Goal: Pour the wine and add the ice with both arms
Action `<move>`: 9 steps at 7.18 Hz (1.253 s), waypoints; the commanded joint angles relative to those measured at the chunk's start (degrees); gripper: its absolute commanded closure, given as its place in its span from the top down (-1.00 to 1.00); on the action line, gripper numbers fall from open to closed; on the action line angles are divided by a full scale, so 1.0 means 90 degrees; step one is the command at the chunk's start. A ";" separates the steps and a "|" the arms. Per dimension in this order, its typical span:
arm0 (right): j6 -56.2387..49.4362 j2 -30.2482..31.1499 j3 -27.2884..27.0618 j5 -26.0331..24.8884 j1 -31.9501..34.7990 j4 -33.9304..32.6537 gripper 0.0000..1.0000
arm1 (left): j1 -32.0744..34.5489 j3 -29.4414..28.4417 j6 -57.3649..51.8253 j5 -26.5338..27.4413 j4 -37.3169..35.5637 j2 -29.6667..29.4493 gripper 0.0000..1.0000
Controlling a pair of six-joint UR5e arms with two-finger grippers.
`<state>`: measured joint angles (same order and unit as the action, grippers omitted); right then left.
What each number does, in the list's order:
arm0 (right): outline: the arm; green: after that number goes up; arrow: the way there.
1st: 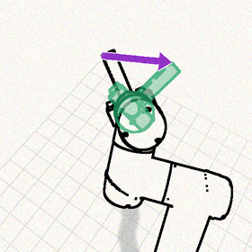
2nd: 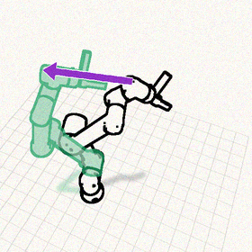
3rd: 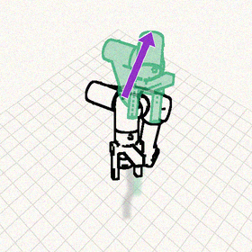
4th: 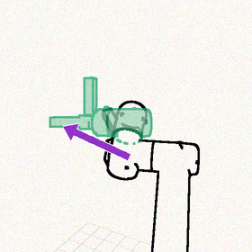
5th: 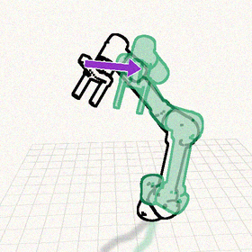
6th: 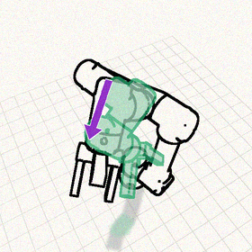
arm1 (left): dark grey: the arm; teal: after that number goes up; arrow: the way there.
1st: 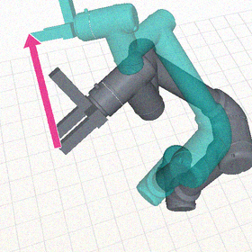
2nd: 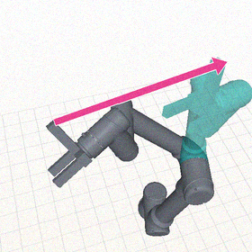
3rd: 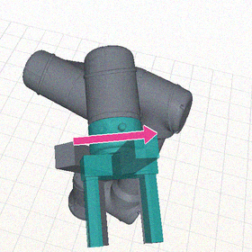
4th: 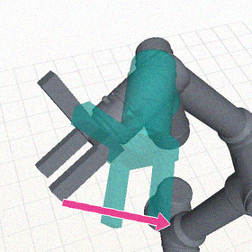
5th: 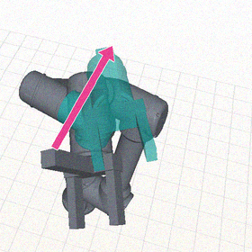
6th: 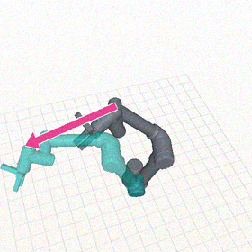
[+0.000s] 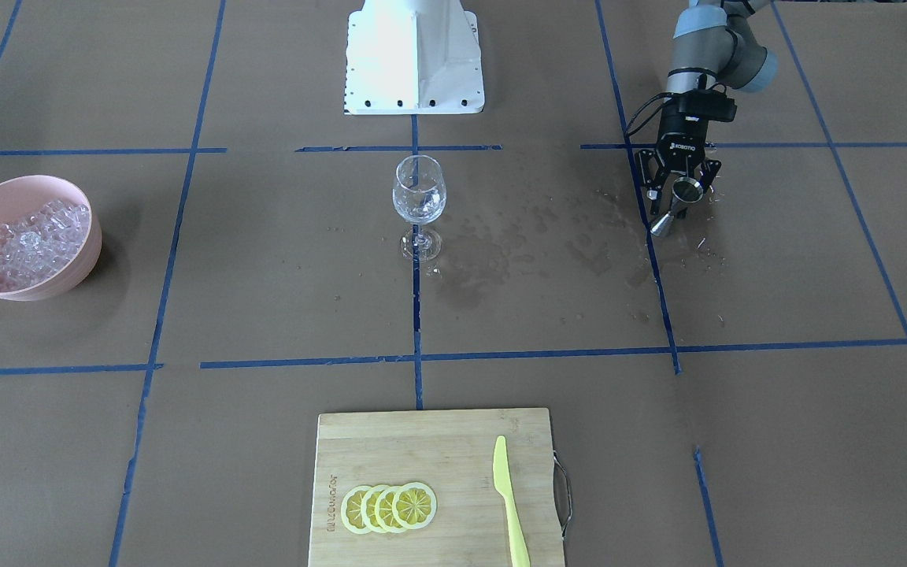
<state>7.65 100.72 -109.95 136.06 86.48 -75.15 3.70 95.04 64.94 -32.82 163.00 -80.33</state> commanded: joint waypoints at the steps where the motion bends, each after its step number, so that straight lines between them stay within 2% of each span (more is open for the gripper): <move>1: 0.0000 0.0000 0.0000 0.0000 0.0000 0.0000 1.00 | 0.0009 0.0007 0.0001 0.0023 0.0033 0.0010 0.01; 7: 0.0000 0.0000 0.0000 0.0000 0.0000 0.0000 1.00 | 0.0019 -0.0032 -0.0009 0.0160 0.0053 0.0029 0.00; 8: 0.0000 -0.0010 0.0000 0.0000 0.0000 0.0000 1.00 | 0.0009 -0.0032 -0.0009 0.0160 0.0043 0.0020 -0.12; 9: -0.0010 -0.0010 0.0000 0.0000 0.0000 0.0000 1.00 | 0.0009 -0.0013 -0.0009 0.0160 0.0053 0.0020 -0.38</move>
<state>7.63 100.67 -109.95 136.05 86.48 -75.15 3.82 94.80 64.87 -31.38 163.43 -80.12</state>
